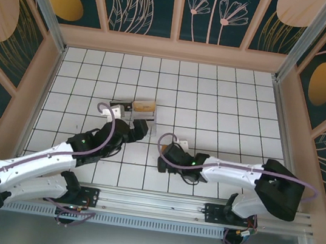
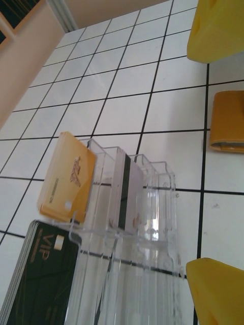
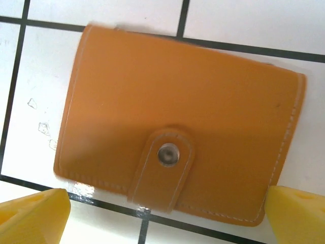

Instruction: Take the credit cards out of the card holder

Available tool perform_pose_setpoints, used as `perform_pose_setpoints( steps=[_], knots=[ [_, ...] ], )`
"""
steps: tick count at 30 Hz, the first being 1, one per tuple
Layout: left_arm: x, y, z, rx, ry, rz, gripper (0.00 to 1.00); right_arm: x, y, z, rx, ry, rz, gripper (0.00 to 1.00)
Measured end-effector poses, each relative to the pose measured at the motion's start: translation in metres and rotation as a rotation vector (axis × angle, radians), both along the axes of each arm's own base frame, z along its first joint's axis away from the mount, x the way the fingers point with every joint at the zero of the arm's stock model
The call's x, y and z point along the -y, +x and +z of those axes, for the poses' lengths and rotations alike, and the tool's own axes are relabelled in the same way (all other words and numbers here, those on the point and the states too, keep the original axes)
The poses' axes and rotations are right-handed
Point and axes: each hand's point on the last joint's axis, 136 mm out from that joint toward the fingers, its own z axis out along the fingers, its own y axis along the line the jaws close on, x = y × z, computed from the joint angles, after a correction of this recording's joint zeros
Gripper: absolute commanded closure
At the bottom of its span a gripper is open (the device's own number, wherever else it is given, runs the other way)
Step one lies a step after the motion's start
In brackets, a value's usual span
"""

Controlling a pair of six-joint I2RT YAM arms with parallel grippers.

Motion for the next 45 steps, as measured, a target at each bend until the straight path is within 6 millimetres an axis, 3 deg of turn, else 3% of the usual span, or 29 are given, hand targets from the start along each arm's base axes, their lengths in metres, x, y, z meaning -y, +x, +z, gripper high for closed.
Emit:
perform_pose_setpoints(
  steps=[7,12,21,29,32,35,37,39,45],
  knots=[
    [-0.008,-0.002,-0.008,-0.005,0.021,0.012,0.01,0.01,0.004,-0.015,0.008,-0.154,-0.038,0.01],
    [-0.009,-0.003,-0.013,-0.012,0.028,0.012,0.01,0.027,0.02,-0.014,0.013,-0.172,-0.116,0.01],
    [-0.01,-0.004,-0.014,-0.014,0.032,0.012,0.01,0.102,0.064,-0.009,0.04,-0.248,-0.326,0.01],
    [-0.011,-0.004,-0.014,-0.01,0.041,0.011,0.01,0.144,0.071,0.001,0.04,-0.186,-0.465,0.04],
    [-0.011,-0.004,-0.014,-0.008,0.046,0.007,0.01,0.137,0.072,0.019,0.061,-0.068,-0.471,0.09],
    [-0.01,-0.003,-0.015,-0.006,0.053,0.003,0.01,0.12,0.078,0.045,0.104,0.102,-0.483,0.24],
    [-0.01,-0.003,-0.015,-0.006,0.058,0.001,0.01,0.107,0.081,0.055,0.105,0.196,-0.484,0.26],
    [-0.01,-0.003,-0.016,-0.006,0.061,-0.001,0.01,0.097,0.083,0.052,0.074,0.244,-0.479,0.27],
    [-0.01,-0.004,-0.015,0.001,0.056,-0.003,0.01,0.082,0.08,0.017,-0.081,0.265,-0.492,0.25]
  ],
)
